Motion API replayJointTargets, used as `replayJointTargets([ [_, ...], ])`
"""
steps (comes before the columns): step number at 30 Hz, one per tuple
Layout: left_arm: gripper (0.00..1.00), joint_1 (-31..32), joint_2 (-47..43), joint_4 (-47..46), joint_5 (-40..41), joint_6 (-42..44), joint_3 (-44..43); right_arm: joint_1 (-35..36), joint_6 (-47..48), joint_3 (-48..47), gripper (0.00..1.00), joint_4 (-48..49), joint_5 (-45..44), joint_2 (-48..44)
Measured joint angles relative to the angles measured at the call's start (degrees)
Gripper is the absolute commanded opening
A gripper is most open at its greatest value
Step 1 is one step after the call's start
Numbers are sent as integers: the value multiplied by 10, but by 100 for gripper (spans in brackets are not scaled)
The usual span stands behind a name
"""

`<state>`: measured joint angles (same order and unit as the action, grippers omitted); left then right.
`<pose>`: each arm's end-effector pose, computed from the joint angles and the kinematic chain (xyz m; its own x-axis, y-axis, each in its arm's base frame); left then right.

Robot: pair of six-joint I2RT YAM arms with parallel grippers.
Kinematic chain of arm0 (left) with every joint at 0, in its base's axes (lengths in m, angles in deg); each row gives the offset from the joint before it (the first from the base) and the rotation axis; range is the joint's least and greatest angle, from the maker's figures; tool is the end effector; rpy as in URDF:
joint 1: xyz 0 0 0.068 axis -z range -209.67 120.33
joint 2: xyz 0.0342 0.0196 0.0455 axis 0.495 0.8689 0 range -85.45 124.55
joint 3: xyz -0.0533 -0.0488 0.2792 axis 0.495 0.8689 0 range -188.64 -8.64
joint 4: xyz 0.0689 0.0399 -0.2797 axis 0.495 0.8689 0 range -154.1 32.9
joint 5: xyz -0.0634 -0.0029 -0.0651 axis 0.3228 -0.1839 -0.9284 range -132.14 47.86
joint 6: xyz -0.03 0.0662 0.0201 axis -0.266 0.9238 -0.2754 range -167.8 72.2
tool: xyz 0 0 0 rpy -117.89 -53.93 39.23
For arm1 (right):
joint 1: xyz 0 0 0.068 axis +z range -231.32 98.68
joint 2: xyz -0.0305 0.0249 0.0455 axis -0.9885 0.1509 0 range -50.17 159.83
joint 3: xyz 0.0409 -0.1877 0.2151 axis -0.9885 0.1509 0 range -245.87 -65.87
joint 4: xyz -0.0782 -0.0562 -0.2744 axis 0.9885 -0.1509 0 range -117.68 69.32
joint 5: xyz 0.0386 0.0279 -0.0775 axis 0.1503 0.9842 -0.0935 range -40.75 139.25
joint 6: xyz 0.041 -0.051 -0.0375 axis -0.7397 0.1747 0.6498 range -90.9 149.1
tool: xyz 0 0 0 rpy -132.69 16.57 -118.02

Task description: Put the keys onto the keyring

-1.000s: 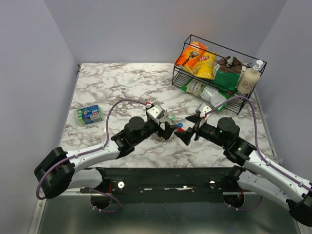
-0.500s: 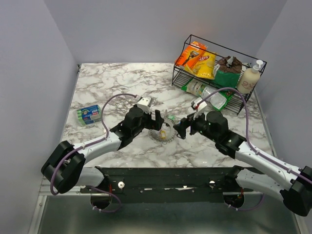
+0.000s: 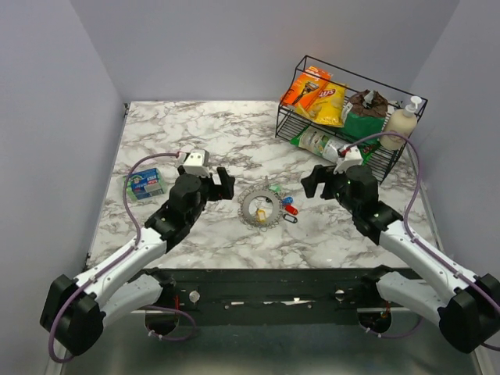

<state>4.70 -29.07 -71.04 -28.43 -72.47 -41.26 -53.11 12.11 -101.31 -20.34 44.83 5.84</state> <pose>0.2329 -0.1410 0.2511 -0.3678 -0.2397 -0.8985 0.2285 0.9133 -0.3372 0.2420 0.1242 0.2573 -0.4105 0.1104 -0.9051 -0.3007 0.9207 0.2487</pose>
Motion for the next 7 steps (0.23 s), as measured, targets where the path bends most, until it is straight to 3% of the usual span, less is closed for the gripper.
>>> replayJointTargets([
  [7,99,-3,-92,-13,14,23,23,-6,-14,-1,100,0,5,-3],
])
